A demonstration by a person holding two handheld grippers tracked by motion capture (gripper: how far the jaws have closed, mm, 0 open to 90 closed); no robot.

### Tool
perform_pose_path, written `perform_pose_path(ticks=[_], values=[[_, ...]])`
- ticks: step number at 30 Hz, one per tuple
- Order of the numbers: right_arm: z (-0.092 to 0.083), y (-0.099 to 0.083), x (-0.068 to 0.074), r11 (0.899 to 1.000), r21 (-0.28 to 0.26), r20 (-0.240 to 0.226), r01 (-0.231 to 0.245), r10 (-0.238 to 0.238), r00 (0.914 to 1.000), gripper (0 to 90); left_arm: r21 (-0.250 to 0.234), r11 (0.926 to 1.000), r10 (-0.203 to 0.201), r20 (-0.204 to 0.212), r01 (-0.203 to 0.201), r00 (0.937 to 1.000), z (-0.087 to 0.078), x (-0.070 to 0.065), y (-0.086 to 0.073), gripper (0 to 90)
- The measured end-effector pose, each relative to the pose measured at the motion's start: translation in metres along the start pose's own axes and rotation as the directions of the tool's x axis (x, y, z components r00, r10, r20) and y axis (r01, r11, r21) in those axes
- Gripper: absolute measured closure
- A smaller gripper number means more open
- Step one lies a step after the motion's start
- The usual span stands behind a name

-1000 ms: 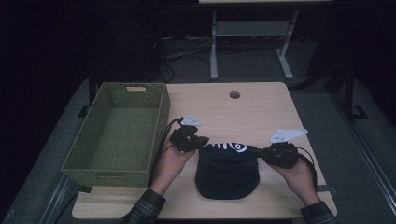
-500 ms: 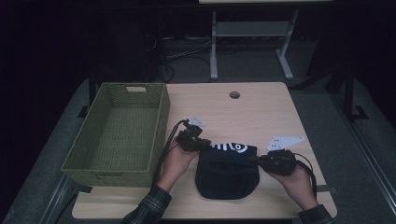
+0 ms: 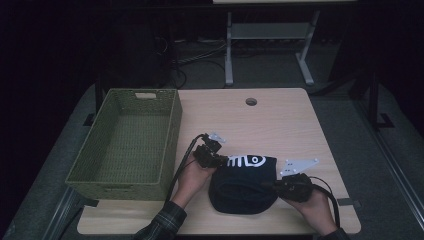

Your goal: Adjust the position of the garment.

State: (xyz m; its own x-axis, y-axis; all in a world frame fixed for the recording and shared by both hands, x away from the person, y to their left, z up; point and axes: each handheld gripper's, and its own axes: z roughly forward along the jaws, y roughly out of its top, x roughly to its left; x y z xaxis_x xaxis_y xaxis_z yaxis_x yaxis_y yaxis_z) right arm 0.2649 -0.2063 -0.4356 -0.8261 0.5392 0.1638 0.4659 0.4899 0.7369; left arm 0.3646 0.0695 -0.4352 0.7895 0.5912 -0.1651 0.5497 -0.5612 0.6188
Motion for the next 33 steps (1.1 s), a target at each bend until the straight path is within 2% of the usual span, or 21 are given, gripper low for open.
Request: perform_pose_path(ticks=[8, 13, 18, 20, 26, 27, 29, 31, 33], values=[[0.016, -0.017, 0.009, 0.998, 0.054, -0.014, -0.011, 0.012, 0.9998, 90.0, 0.023, 0.9997, 0.001, 0.012, -0.001, 0.9999, 0.012, 0.0, -0.002, 90.0], [0.025, -0.019, 0.016, 0.997, 0.074, 0.001, 0.005, -0.005, 1.0, 90.0, 0.044, 0.9983, 0.037, 0.007, -0.037, 0.9993, 0.021, 0.002, 0.001, 90.0], [0.029, -0.02, 0.022, 0.998, 0.057, -0.001, -0.006, 0.006, 1.0, 90.0, 0.038, 0.9984, 0.041, 0.012, -0.041, 0.9991, 0.026, 0.004, 0.004, 90.0], [0.031, -0.02, 0.029, 0.999, 0.05, 0.002, 0.003, -0.003, 1.0, 90.0, 0.053, 0.9964, 0.066, 0.02, -0.067, 0.9976, 0.027, 0.006, 0.008, 90.0], [0.035, -0.018, 0.033, 0.999, 0.05, -0.009, 0.008, -0.007, 0.9999, 90.0, 0.035, 0.9968, 0.07, 0.027, -0.071, 0.9972, 0.029, 0.005, 0.012, 90.0], [0.034, -0.017, 0.032, 0.999, 0.044, -0.011, 0.016, -0.016, 0.9998, 90.0, 0.018, 0.9984, 0.053, 0.032, -0.054, 0.9981, 0.027, 0.005, 0.012, 90.0], [0.031, -0.014, 0.032, 0.999, 0.034, -0.006, 0.013, -0.013, 0.9999, 89.9, -0.005, 0.9989, 0.048, 0.049, -0.048, 0.9976, 0.021, 0.006, 0.012, 89.9], [0.026, -0.011, 0.03, 1.0, 0.008, -0.002, 0.006, -0.006, 1.0, 89.9, -0.039, 0.9987, 0.034, 0.065, -0.032, 0.9973, 0.012, 0.004, 0.013, 89.9], [0.015, -0.007, 0.026, 0.999, -0.035, 0.017, 0.008, -0.007, 0.9998, 89.9, -0.066, 0.9973, 0.038, 0.075, -0.033, 0.9964, 0.001, -0.001, 0.013, 89.8]])
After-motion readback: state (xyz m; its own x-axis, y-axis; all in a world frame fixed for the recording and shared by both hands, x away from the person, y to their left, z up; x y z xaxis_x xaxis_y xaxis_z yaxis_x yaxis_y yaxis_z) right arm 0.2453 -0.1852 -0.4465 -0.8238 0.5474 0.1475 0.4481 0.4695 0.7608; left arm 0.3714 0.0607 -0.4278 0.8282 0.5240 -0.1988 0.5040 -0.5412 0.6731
